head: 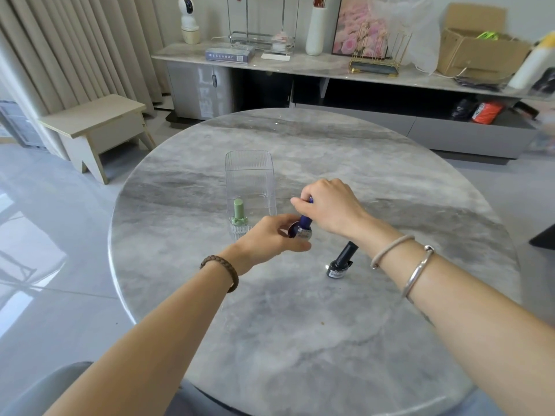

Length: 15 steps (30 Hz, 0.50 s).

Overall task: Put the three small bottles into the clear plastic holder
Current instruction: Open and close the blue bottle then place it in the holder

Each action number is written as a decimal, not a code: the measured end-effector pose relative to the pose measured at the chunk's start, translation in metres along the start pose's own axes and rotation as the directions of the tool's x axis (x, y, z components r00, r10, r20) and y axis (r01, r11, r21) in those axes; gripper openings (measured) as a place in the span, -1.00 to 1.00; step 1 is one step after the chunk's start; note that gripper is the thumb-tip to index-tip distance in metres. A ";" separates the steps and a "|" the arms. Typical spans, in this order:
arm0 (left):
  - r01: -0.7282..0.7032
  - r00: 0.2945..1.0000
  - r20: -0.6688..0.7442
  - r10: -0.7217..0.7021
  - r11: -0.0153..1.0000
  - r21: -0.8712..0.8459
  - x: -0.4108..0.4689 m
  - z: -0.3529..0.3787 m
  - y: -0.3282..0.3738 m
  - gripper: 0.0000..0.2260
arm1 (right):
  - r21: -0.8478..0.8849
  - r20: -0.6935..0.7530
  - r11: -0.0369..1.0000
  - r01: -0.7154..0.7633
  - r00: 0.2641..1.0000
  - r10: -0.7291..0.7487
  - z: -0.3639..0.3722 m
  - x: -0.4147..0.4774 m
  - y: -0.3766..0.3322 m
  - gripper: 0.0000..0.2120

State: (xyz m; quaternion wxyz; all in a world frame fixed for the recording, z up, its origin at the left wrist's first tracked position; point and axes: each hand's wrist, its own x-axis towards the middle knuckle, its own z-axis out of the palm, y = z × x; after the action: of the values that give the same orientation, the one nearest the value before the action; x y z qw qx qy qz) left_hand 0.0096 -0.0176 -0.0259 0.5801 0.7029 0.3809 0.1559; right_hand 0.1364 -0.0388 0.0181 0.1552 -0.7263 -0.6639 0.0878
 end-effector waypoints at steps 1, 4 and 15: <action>0.019 0.999 0.045 -0.018 0.999 -0.037 -0.001 -0.002 0.002 -0.65 | 0.004 0.010 1.000 0.026 1.000 -0.026 -0.002 -0.001 0.000 -0.63; 0.034 0.994 0.108 -0.021 0.993 -0.116 -0.003 -0.007 0.005 -0.75 | 0.031 0.069 0.996 0.086 0.994 -0.088 -0.006 -0.004 0.001 -0.70; -0.048 0.985 -0.167 0.052 0.999 0.026 0.005 0.009 0.003 -0.70 | 0.058 -0.118 0.998 0.026 0.993 -0.019 0.003 -0.004 0.000 -0.51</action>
State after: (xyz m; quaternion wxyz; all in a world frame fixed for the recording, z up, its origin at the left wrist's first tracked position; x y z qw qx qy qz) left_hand 0.0201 -0.0206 -0.0271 0.5343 0.7029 0.4122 0.2249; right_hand 0.1351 -0.0420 0.0152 0.2166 -0.7176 -0.6589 0.0628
